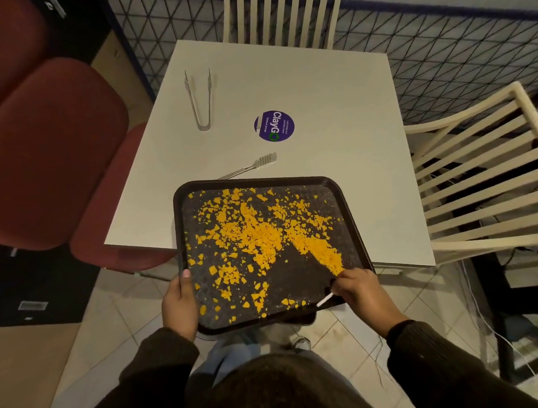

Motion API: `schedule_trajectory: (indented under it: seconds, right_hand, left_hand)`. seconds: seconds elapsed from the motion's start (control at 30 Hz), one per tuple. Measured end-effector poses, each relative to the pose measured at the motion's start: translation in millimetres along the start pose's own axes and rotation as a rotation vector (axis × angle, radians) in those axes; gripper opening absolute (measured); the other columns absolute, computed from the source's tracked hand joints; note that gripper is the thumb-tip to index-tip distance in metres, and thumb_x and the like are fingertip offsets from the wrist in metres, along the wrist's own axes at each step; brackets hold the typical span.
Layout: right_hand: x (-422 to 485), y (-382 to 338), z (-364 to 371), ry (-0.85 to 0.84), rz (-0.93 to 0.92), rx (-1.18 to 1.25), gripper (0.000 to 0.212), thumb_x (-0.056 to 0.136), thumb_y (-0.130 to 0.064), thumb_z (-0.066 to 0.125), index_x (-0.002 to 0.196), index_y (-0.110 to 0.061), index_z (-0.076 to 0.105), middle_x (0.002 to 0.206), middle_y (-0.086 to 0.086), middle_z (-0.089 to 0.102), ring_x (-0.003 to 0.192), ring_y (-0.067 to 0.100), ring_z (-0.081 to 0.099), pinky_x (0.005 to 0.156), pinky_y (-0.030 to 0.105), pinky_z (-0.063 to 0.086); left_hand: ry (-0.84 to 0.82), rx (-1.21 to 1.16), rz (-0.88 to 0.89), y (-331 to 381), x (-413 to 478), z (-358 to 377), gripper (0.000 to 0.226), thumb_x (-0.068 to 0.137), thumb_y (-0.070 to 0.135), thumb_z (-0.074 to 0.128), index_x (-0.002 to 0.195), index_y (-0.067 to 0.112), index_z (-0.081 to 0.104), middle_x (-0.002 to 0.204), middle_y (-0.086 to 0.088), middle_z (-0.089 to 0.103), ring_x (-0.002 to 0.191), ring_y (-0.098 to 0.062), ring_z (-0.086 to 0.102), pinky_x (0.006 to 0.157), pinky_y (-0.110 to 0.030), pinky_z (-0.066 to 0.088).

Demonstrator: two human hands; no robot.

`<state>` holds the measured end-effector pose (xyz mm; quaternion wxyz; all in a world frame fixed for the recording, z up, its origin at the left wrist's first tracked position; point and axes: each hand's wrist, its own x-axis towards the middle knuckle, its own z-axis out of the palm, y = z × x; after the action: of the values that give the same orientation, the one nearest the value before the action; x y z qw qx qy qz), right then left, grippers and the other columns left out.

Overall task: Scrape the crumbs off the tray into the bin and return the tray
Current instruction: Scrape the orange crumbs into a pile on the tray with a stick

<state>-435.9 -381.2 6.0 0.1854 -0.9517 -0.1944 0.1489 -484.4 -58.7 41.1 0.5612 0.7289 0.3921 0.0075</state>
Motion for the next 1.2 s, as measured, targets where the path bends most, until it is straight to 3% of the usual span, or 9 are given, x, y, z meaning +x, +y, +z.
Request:
schedule_trajectory:
  seconds: [0.2, 0.37, 0.47, 0.6, 0.7, 0.8, 0.87, 1.0, 1.2]
  right_hand:
    - [1.6, -6.5, 16.3, -0.055, -0.058, -0.012, 0.011, 0.078, -0.016, 0.069, 0.079, -0.026, 0.067, 0.074, -0.004, 0.061, 0.074, 0.021, 0.058, 0.069, 0.034, 0.038]
    - [13.8, -21.4, 20.8, -0.041, -0.092, 0.006, 0.007, 0.082, -0.018, 0.064, 0.084, -0.023, 0.068, 0.078, -0.002, 0.060, 0.079, 0.020, 0.056, 0.068, 0.031, 0.031]
    - [22.6, -22.9, 22.0, -0.005, -0.027, 0.068, 0.007, 0.086, -0.016, 0.060, 0.086, -0.018, 0.067, 0.081, 0.002, 0.062, 0.081, 0.024, 0.057, 0.071, 0.036, 0.039]
    - [27.3, -8.2, 5.0, 0.054, -0.012, 0.016, 0.008, 0.078, -0.013, 0.070, 0.082, -0.019, 0.068, 0.078, 0.001, 0.063, 0.075, 0.022, 0.057, 0.072, 0.039, 0.048]
    - [22.5, 9.6, -7.5, -0.031, -0.070, -0.118, 0.017, 0.073, -0.017, 0.075, 0.087, -0.024, 0.068, 0.079, -0.003, 0.061, 0.075, 0.019, 0.056, 0.073, 0.035, 0.041]
    - [20.0, 11.1, -6.9, -0.085, -0.140, -0.113, 0.018, 0.071, -0.017, 0.078, 0.084, -0.024, 0.069, 0.075, -0.004, 0.060, 0.069, 0.016, 0.056, 0.064, 0.028, 0.042]
    - [19.9, -0.8, -0.5, -0.100, -0.189, -0.021, 0.013, 0.074, -0.013, 0.074, 0.085, -0.019, 0.070, 0.075, -0.001, 0.061, 0.069, 0.015, 0.056, 0.060, 0.026, 0.046]
    - [24.3, -29.0, 14.3, -0.067, -0.248, 0.068, 0.013, 0.077, -0.009, 0.069, 0.087, -0.016, 0.071, 0.079, 0.003, 0.060, 0.075, 0.020, 0.054, 0.062, 0.028, 0.040]
    - [34.4, -45.1, 19.8, 0.005, -0.224, 0.089, 0.012, 0.082, -0.005, 0.063, 0.091, -0.012, 0.069, 0.083, 0.005, 0.061, 0.078, 0.024, 0.055, 0.065, 0.029, 0.039]
  left_hand:
    - [0.004, -0.008, -0.002, 2.0, -3.4, 0.1, 0.039, 0.099, 0.031, 0.031, 0.118, 0.008, 0.056, 0.106, -0.007, 0.060, 0.100, -0.021, 0.055, 0.088, -0.030, 0.040]
    - [0.044, 0.038, -0.002, -1.0, 4.9, -5.7, 0.042, 0.099, 0.034, 0.031, 0.116, 0.006, 0.056, 0.114, -0.017, 0.063, 0.107, -0.031, 0.059, 0.096, -0.042, 0.045]
    - [0.061, 0.058, 0.006, 1.7, 6.6, -5.4, 0.043, 0.099, 0.033, 0.031, 0.116, 0.003, 0.057, 0.117, -0.020, 0.063, 0.110, -0.033, 0.058, 0.098, -0.044, 0.045]
    - [0.065, 0.039, 0.013, 6.6, 7.6, -4.5, 0.043, 0.099, 0.031, 0.032, 0.116, 0.000, 0.057, 0.117, -0.019, 0.062, 0.109, -0.031, 0.058, 0.092, -0.035, 0.043]
    - [0.069, 0.017, 0.006, 9.4, 8.0, -5.1, 0.044, 0.099, 0.032, 0.033, 0.117, 0.001, 0.057, 0.118, -0.020, 0.062, 0.110, -0.032, 0.058, 0.091, -0.034, 0.043]
    - [0.072, 0.011, 0.008, 10.4, 7.1, -4.7, 0.044, 0.099, 0.032, 0.033, 0.117, 0.001, 0.057, 0.117, -0.019, 0.063, 0.109, -0.031, 0.058, 0.092, -0.035, 0.043]
    - [0.079, 0.019, 0.013, 9.5, 5.8, -3.9, 0.043, 0.099, 0.032, 0.033, 0.117, 0.001, 0.057, 0.116, -0.019, 0.063, 0.108, -0.031, 0.058, 0.093, -0.036, 0.043]
    - [0.092, 0.029, 0.019, 9.7, 3.7, -3.2, 0.041, 0.098, 0.033, 0.033, 0.114, 0.004, 0.058, 0.113, -0.018, 0.064, 0.105, -0.030, 0.059, 0.093, -0.038, 0.046]
    - [0.112, 0.057, 0.052, 13.4, 1.1, -1.6, 0.041, 0.099, 0.028, 0.033, 0.116, 0.000, 0.057, 0.112, -0.018, 0.063, 0.103, -0.028, 0.057, 0.086, -0.028, 0.039]
